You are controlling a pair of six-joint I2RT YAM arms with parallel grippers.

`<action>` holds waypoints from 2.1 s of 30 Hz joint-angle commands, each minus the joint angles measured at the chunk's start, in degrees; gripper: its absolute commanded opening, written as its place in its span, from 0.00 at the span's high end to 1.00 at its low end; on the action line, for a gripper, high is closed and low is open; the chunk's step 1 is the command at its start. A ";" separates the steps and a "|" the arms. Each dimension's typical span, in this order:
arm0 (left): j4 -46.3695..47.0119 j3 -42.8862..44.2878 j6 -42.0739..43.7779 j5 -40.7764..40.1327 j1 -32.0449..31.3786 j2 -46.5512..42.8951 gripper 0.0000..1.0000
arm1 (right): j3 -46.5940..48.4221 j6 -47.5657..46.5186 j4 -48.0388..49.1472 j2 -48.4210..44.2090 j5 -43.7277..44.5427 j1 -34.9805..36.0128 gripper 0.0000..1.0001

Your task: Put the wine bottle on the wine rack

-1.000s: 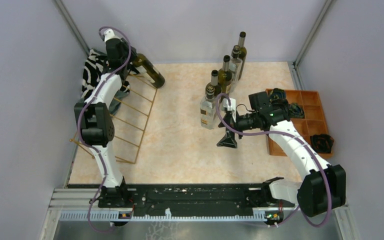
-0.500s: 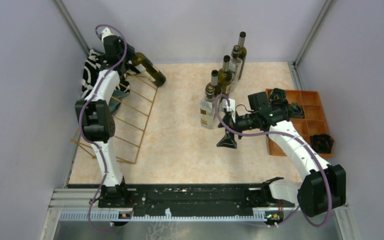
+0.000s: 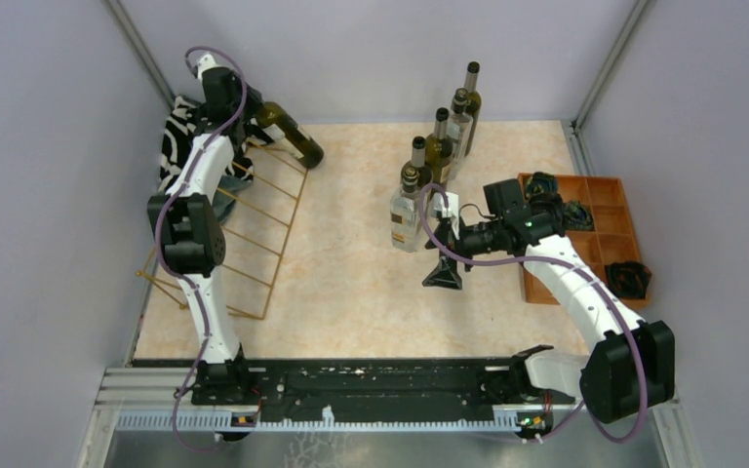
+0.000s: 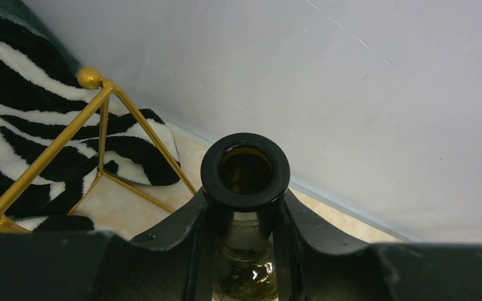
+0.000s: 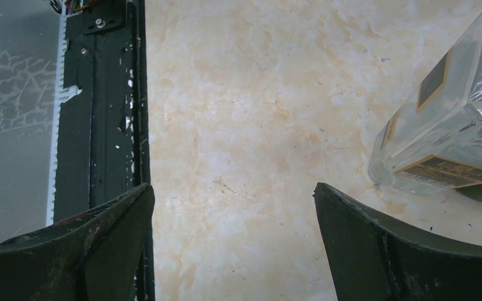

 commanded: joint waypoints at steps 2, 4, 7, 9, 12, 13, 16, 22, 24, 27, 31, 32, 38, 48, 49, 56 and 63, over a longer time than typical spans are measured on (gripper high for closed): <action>-1.07 0.94 -0.01 -1.79 0.10 0.56 0.62 | 1.02 -1.22 0.97 -0.38 -0.77 0.80 0.03; -1.20 0.79 -0.02 -2.12 0.05 0.49 0.59 | 1.00 -1.25 0.95 -0.41 -0.73 0.94 0.03; -1.43 0.56 -0.23 -2.42 0.10 0.47 0.55 | 0.99 -1.25 0.93 -0.38 -0.66 0.90 0.03; -1.51 0.38 -0.42 -2.65 0.07 0.38 0.52 | 0.95 -1.25 0.97 -0.40 -0.55 0.96 0.03; -1.64 0.08 -0.55 -2.75 0.11 0.24 0.50 | 0.98 -1.29 0.97 -0.40 -0.53 0.99 0.03; -1.61 -0.14 -0.61 -2.79 0.08 0.17 0.50 | 0.91 -1.26 0.96 -0.38 -0.49 0.99 0.03; -1.62 -0.77 -0.59 -3.15 0.08 -0.09 0.46 | 0.91 -1.34 0.97 -0.39 -0.43 0.98 0.03; -1.84 -1.89 -0.72 -4.44 1.33 -0.70 0.42 | 0.93 -1.34 0.97 -0.61 -0.28 0.99 0.03; -2.21 -1.97 -0.72 -4.96 1.52 -0.74 0.42 | 0.91 -1.34 1.01 -0.56 -0.29 0.98 0.03; -2.75 -1.79 -0.68 -5.80 1.49 -0.59 0.39 | 0.90 -1.34 1.02 -0.61 -0.34 0.99 0.03; -3.96 -1.15 -0.96 -6.35 1.57 -0.14 0.34 | 0.92 -1.34 1.03 -0.64 -0.28 0.94 0.03; -4.05 -1.17 -0.98 -6.38 1.54 -0.04 0.34 | 0.91 -1.34 1.00 -0.64 -0.18 0.98 0.03; -5.51 -0.23 -1.28 -6.70 1.55 -0.04 0.30 | 0.84 -1.34 1.05 -0.63 -0.25 0.99 0.03; -11.66 2.43 -6.63 -8.11 1.46 -0.97 0.24 | 0.76 -1.27 1.23 -0.60 -0.16 0.99 0.03; -11.80 2.30 -7.12 -7.82 1.50 -1.28 0.24 | 0.79 -1.25 1.19 -0.57 -0.12 0.99 0.03; -11.69 0.03 -9.94 -5.62 1.49 -5.32 0.23 | 0.74 -1.25 1.23 -0.70 -0.07 0.99 0.03; -10.61 -5.53 -11.30 -3.82 1.47 -12.44 0.22 | 0.67 -1.41 1.24 -1.03 0.13 0.97 0.03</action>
